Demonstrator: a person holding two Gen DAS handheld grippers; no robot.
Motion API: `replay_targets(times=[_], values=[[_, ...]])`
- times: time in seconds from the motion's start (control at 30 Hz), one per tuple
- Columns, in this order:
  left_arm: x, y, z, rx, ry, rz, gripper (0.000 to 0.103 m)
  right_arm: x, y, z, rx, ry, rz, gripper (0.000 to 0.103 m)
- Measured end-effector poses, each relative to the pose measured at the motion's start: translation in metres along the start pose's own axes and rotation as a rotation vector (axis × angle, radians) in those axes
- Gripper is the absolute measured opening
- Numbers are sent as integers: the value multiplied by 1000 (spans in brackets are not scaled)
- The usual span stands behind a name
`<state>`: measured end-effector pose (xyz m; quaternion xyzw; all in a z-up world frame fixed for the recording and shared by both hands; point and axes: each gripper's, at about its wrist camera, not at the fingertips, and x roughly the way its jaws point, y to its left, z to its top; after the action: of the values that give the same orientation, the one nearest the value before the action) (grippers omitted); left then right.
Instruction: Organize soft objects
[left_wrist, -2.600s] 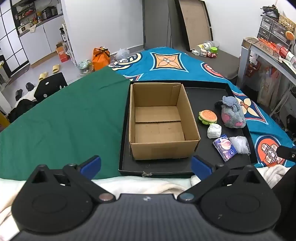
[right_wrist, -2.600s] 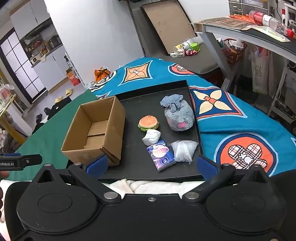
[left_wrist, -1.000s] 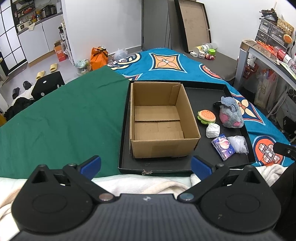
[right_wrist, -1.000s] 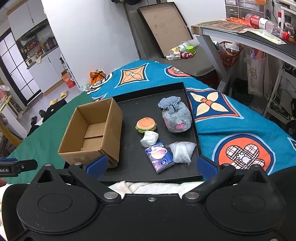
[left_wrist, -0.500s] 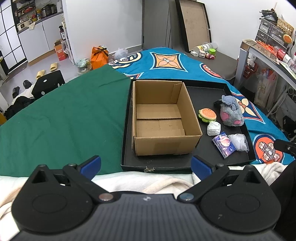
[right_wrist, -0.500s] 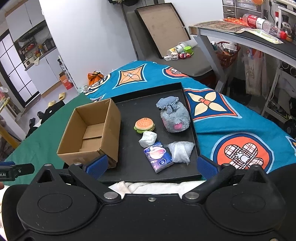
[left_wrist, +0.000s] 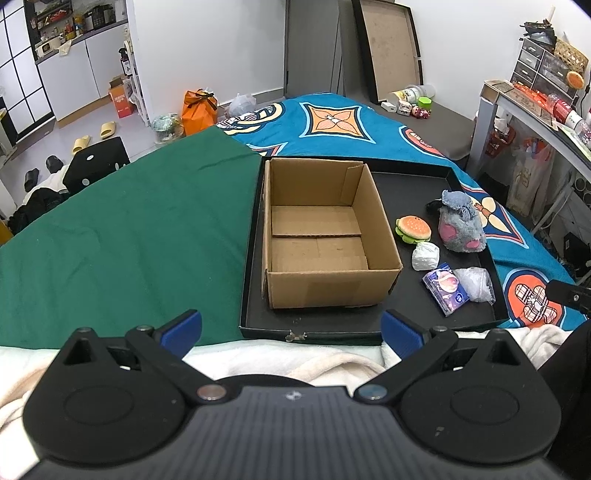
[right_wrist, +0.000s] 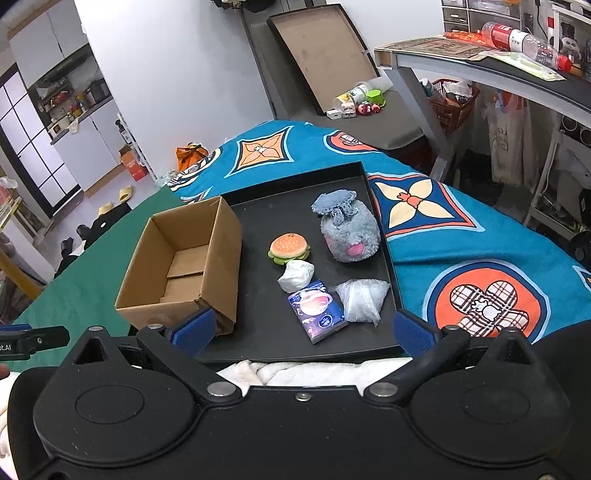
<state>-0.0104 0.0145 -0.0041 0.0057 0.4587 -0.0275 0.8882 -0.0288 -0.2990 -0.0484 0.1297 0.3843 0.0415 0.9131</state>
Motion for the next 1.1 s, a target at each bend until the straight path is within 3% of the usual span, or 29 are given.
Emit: replay_targets(times=[0.4, 1.1], values=[[2, -1, 4, -2, 3, -2, 103, 5, 8, 2, -32, 16, 33, 103], [29, 0, 32, -27, 34, 8, 101, 41, -3, 25, -36, 26, -4, 103]])
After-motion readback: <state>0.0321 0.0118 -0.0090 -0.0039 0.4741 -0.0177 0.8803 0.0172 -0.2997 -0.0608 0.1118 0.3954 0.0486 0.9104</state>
